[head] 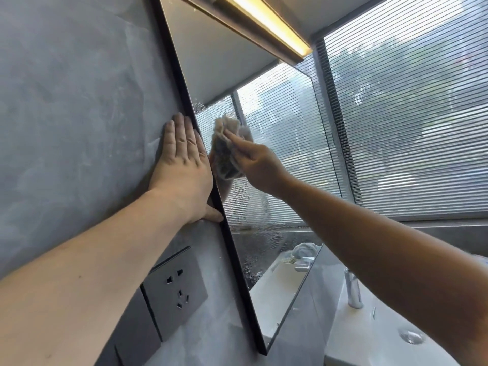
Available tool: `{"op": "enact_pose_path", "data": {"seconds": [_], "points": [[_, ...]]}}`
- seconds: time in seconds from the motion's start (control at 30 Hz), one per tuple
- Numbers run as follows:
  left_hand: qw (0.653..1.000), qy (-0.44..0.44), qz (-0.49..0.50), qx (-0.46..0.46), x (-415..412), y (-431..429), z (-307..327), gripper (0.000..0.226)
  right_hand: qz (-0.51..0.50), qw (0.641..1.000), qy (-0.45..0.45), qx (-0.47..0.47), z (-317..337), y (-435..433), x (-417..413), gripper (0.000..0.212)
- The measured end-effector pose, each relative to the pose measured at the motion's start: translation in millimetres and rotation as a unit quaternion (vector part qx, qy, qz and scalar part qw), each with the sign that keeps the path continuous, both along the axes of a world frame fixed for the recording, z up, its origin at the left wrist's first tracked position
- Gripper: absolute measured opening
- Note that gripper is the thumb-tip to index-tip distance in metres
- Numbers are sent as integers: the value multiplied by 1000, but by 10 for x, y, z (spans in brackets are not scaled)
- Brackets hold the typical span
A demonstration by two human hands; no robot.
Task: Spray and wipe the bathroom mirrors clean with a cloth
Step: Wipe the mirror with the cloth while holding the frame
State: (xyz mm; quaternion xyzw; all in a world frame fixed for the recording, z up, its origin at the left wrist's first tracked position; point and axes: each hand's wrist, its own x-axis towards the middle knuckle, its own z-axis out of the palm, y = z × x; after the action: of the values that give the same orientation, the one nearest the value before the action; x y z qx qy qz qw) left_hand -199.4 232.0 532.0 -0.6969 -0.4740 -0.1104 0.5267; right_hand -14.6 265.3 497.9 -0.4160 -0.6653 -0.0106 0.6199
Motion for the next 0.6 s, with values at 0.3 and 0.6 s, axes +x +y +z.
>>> {"op": "enact_pose_path", "data": {"seconds": [0.3,0.6], "points": [[1000,-3,-14,-2,-31,-18,-6,167,-7,997,53,-58,-267,84,330,41],[999,5,-34,-16,-42,56,-7,165,-119,961,165,-185,-1053,718,1081,52]]}}
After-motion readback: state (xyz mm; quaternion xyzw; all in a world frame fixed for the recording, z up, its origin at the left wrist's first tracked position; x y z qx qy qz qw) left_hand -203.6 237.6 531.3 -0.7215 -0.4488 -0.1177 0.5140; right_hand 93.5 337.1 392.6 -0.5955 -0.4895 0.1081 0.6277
